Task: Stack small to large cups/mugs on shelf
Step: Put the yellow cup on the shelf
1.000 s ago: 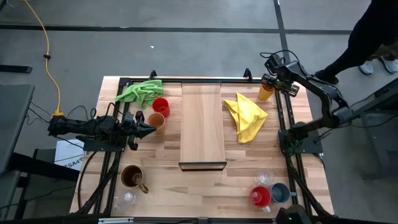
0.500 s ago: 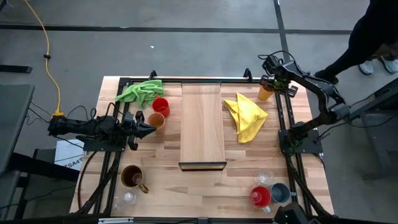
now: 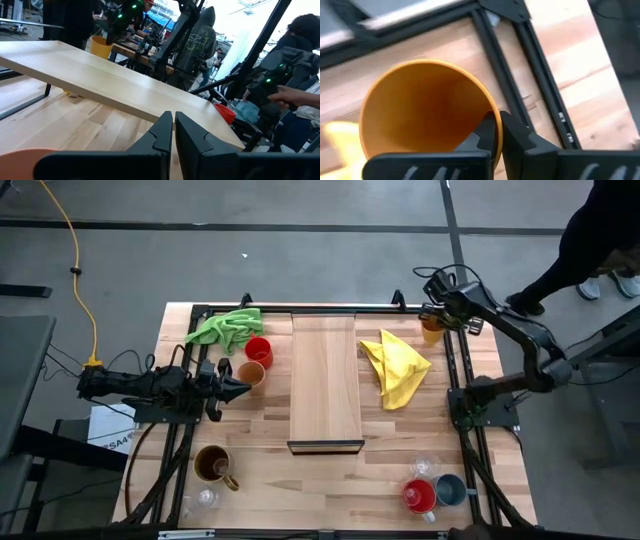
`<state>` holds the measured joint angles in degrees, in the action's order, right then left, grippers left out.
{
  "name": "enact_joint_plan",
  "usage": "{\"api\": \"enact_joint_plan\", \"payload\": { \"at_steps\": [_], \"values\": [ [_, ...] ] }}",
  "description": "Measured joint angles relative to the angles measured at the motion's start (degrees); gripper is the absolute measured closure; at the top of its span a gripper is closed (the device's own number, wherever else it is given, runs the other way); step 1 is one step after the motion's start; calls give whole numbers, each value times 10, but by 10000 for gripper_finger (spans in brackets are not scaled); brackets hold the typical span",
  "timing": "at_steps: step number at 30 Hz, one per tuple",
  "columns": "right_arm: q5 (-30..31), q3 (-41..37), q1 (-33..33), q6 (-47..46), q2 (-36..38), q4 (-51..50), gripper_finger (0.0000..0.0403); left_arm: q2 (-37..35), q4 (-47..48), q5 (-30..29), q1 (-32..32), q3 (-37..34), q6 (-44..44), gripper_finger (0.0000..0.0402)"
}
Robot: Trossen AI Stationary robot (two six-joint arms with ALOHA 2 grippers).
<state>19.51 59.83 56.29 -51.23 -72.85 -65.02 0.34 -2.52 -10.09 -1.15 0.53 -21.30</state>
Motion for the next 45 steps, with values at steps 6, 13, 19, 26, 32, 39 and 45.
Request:
{"api": "enact_joint_plan", "payload": {
  "at_steps": [6,13,19,26,32,39,45],
  "values": [
    [-1,0,-39,9,103,4,402,0,0,0,0,0,0,392],
    [-74,4,-90,75,175,85,402,0,0,0,0,0,0,391],
    [-122,110,-170,141,134,134,402,0,0,0,0,0,0,391],
    [-134,331,-263,244,-28,102,403,0,0,0,0,0,0,392],
    [-168,471,-295,276,-176,-28,403,0,0,0,0,0,0,392],
    [-155,572,-302,272,-286,-99,403,0,0,0,0,0,0,392],
    [-140,627,-300,241,-338,-162,403,0,0,0,0,0,0,392]
  ]
}}
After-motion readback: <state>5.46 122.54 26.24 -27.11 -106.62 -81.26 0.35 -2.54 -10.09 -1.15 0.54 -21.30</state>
